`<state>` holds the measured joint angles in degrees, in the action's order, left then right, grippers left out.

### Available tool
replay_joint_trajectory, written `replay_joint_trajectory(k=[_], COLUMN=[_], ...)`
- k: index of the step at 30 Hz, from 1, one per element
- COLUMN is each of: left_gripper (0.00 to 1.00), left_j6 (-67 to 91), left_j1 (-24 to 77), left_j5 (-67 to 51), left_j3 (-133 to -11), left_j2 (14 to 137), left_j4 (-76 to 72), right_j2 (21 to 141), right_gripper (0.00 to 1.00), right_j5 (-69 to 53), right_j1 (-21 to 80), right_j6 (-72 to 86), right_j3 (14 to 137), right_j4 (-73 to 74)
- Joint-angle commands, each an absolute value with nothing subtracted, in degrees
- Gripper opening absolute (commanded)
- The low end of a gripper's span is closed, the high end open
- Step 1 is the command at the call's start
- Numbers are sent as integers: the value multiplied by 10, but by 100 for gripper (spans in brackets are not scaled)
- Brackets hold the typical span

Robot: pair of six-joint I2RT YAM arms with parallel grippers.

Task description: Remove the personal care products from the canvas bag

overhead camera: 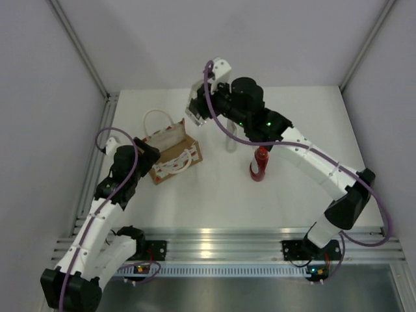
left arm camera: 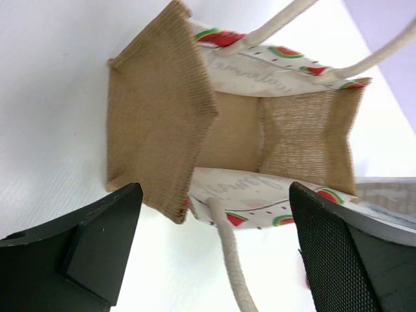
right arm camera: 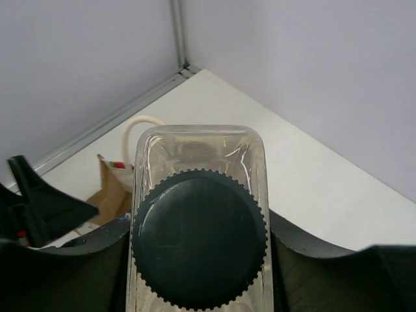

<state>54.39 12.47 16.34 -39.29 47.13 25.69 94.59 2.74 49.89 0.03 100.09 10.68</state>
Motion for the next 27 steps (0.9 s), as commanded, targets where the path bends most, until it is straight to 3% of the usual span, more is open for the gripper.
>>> replay_joint_trajectory(k=[1, 12, 20, 27], left_gripper=[98, 98, 98, 98], left_j6=[512, 441, 335, 287], left_j1=[124, 124, 124, 124], left_j5=[151, 148, 169, 261], left_j3=[-432, -502, -586, -578], left_j2=[443, 358, 358, 325], left_j4=[242, 313, 416, 473], right_j2=[858, 735, 681, 671], right_gripper=[0, 0, 0, 0], right_j5=[52, 59, 131, 136], right_j1=[462, 264, 133, 119], right_j6=[-20, 18, 67, 70], right_j3=[1009, 861, 736, 601], right_j4=[61, 73, 73, -5])
